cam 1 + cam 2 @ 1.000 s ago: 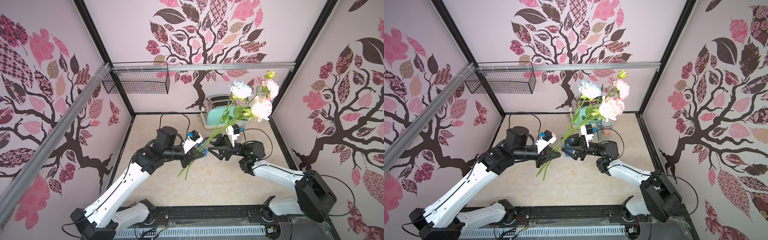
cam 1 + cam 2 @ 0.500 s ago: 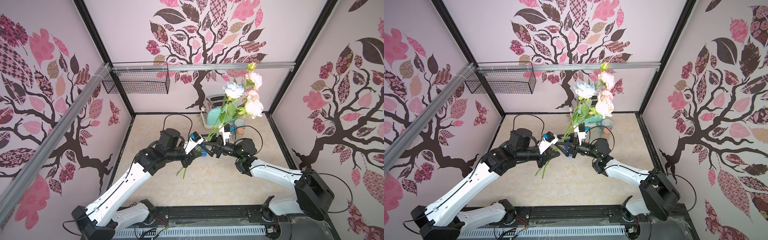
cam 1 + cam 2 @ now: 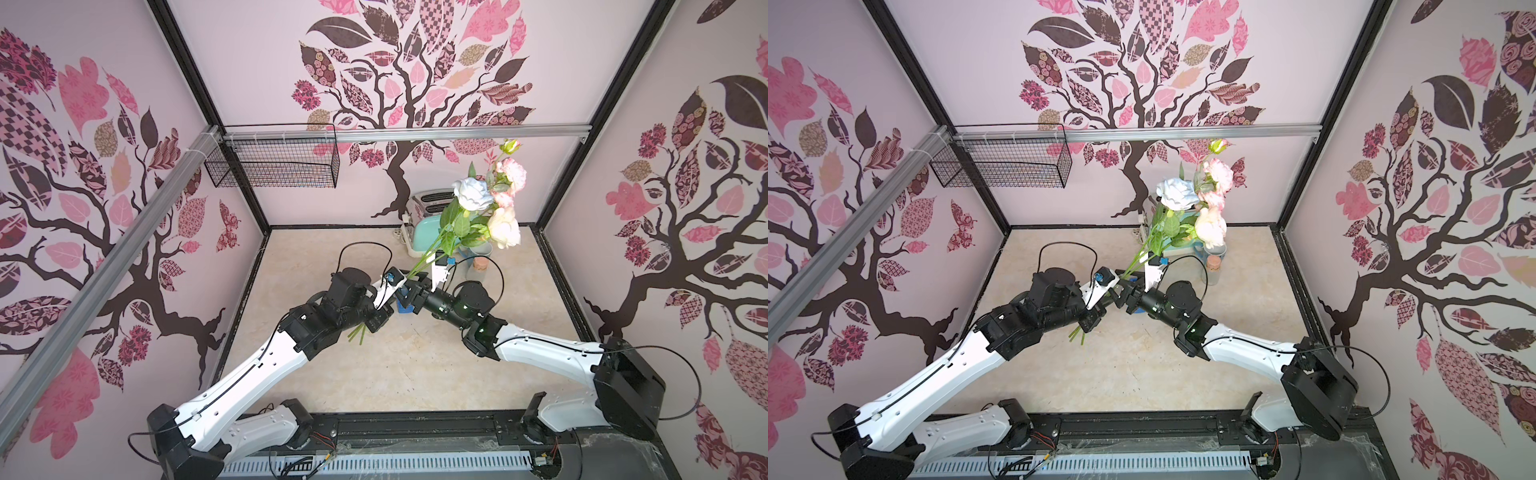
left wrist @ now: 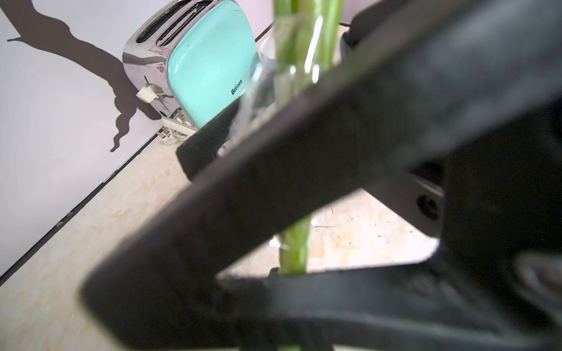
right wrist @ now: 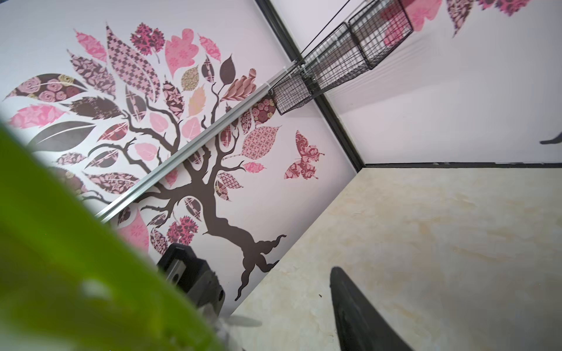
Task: Wrap bouquets with tape
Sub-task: Wrap the tape around the bouquet.
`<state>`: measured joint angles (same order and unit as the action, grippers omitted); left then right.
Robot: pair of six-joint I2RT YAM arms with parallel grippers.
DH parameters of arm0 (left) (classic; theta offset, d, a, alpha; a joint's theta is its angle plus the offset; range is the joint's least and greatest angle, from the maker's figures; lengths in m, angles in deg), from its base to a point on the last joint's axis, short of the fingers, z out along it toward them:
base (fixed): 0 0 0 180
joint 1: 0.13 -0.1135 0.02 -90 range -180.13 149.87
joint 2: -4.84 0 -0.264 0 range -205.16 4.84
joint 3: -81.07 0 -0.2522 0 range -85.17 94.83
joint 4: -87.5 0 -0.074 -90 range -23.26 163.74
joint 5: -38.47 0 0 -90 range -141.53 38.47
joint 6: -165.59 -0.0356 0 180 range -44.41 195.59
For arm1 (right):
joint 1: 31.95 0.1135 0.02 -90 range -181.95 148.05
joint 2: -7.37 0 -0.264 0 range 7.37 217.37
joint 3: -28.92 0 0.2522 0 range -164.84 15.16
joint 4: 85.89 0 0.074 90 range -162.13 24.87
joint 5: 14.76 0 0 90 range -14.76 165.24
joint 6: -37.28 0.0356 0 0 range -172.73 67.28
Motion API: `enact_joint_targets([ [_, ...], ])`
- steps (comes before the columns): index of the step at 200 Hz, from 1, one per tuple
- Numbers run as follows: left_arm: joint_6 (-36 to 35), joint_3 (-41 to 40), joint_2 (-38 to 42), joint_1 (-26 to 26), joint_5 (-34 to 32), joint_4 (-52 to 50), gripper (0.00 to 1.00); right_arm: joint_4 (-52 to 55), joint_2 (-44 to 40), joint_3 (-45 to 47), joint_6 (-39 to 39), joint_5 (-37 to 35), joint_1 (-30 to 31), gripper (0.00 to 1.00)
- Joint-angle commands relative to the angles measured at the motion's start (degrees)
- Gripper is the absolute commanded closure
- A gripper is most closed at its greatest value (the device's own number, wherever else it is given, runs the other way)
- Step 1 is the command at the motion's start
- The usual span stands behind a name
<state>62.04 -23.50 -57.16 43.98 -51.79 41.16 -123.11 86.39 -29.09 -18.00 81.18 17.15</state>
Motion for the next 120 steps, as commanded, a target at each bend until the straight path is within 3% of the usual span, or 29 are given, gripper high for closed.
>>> enact_joint_targets([
  [1, 0.62, -3.15, 1.81, 0.51, -5.06, 3.39, 1.00, -0.97, -0.95, -0.28, 1.51, -12.61, 0.28, 0.41],
  [19, 1.71, -4.36, 1.22, 0.92, -6.58, 4.82, 1.00, -2.87, -0.23, -0.57, 3.26, -15.00, 0.72, 0.43],
  [33, 2.56, -4.74, 0.21, 1.10, -7.20, 5.14, 1.00, -5.38, 0.84, -0.88, 4.36, -15.58, 0.89, 0.52],
  [67, 3.46, -6.07, -0.58, 1.07, -6.78, 7.21, 1.00, -3.90, 2.93, -4.58, 3.68, -14.11, 1.25, 1.00],
  [117, 6.95, -7.11, -1.24, 0.98, -4.81, 9.72, 1.00, -0.71, 2.82, -6.19, 1.64, -15.32, 2.67, 1.00],
  [120, 7.21, -7.22, -1.20, 0.94, -4.64, 10.07, 1.00, -0.14, 2.79, -6.31, 1.81, -15.51, 2.67, 0.86],
])
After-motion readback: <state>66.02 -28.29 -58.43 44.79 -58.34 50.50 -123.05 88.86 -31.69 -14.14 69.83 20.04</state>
